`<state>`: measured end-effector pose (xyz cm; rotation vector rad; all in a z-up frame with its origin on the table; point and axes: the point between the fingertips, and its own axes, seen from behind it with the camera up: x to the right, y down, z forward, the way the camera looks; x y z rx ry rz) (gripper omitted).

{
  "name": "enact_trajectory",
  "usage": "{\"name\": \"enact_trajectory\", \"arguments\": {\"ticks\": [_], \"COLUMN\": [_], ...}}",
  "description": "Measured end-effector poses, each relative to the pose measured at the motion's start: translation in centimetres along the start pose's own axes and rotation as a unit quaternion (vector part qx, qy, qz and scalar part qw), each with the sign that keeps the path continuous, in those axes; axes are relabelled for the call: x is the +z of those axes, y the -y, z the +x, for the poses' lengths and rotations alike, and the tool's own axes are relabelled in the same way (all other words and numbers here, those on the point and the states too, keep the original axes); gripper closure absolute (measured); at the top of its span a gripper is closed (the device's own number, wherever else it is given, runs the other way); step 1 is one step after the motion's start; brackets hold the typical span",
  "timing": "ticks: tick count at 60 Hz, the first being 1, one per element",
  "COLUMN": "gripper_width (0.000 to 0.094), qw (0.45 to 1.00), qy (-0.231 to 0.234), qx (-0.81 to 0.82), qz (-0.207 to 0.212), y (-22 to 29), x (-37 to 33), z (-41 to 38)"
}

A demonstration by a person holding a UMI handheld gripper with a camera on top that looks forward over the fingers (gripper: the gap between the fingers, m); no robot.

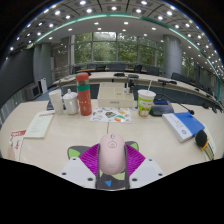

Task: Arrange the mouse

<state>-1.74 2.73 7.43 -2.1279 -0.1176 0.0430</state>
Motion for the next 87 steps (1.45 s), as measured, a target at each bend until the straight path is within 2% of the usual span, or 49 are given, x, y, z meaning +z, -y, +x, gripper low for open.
{"name": "enact_trajectory", "arguments": {"ticks": [10, 16, 19, 21, 25, 28, 32, 44, 64, 74, 87], "gripper_width": [0.0596, 0.0504, 0.0449, 0.0369, 0.0066, 0.0112, 0.007, 0.0083, 0.0083, 0.0084, 0.0084], "qw": [0.999, 0.998, 0.998, 0.998, 0.997, 0.997, 0.997, 0.998, 0.996, 0.996, 0.996], "qy": [-0.005, -0.011, -0.011, -0.015, -0.019, -0.027, -0.044, -0.061, -0.083, -0.081, -0.086], "qx": [-0.002, 0.002, 0.006, 0.012, 0.025, 0.024, 0.013, 0.011, 0.017, 0.02, 0.021], "qz": [-0.039, -0.061, -0.058, -0.066, -0.071, -0.069, -0.057, -0.032, -0.006, 0.002, 0.016], "y": [-4.9, -7.6, -7.6, -7.9, -7.5, -6.7, -5.4, -2.4, -4.2, -5.2, -5.0], "x": [2.9, 3.7, 3.6, 3.2, 1.7, 0.2, -2.9, -13.6, -29.9, -34.0, -35.8], "z": [-2.2, -2.4, -2.4, -2.3, -2.4, -2.3, -2.1, -3.4, -5.3, -5.7, -5.2]}}
